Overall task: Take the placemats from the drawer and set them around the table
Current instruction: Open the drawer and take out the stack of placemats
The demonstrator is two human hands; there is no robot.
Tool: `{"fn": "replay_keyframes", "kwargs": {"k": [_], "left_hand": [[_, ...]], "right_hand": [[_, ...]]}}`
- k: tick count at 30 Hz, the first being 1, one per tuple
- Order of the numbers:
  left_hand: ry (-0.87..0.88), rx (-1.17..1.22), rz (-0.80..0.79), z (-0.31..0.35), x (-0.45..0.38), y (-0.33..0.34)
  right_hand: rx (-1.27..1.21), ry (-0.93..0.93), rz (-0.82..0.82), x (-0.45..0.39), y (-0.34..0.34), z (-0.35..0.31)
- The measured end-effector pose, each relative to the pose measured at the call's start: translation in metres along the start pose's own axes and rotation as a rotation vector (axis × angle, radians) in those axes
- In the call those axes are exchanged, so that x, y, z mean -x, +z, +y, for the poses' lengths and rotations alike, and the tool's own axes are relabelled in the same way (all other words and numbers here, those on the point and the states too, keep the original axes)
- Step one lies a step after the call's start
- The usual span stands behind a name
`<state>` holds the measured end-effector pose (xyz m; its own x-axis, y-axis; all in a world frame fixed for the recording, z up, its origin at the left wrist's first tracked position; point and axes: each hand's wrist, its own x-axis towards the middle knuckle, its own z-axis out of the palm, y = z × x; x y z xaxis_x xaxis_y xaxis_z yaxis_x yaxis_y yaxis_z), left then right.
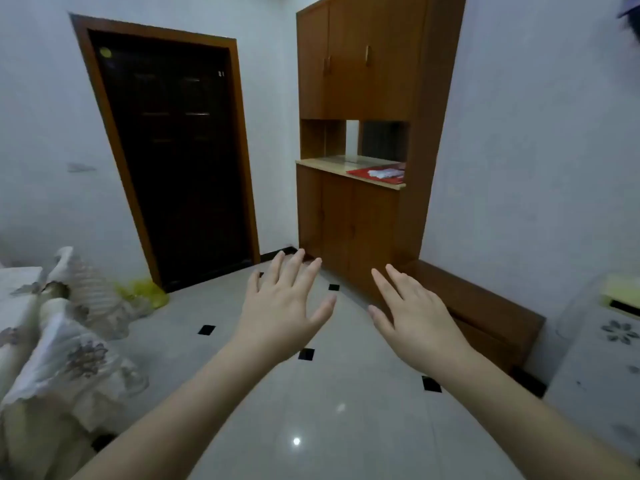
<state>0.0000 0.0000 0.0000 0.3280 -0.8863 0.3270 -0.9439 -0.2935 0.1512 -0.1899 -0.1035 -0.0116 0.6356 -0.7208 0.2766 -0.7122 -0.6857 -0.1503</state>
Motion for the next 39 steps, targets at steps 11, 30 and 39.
{"fn": "replay_keyframes", "kwargs": {"k": [11,30,39], "left_hand": [[0.147,-0.089,-0.107,0.076,-0.132,0.095],[0.039,-0.128,-0.063,0.002,-0.307,0.217],[0.15,0.02,-0.13,-0.083,-0.416,0.267]], "right_hand": [[0.061,0.126,0.013,-0.069,0.057,0.153],[-0.116,0.093,-0.098,-0.293,0.156,0.174],[-0.004,0.097,-0.114,-0.409,0.21,0.15]]}}
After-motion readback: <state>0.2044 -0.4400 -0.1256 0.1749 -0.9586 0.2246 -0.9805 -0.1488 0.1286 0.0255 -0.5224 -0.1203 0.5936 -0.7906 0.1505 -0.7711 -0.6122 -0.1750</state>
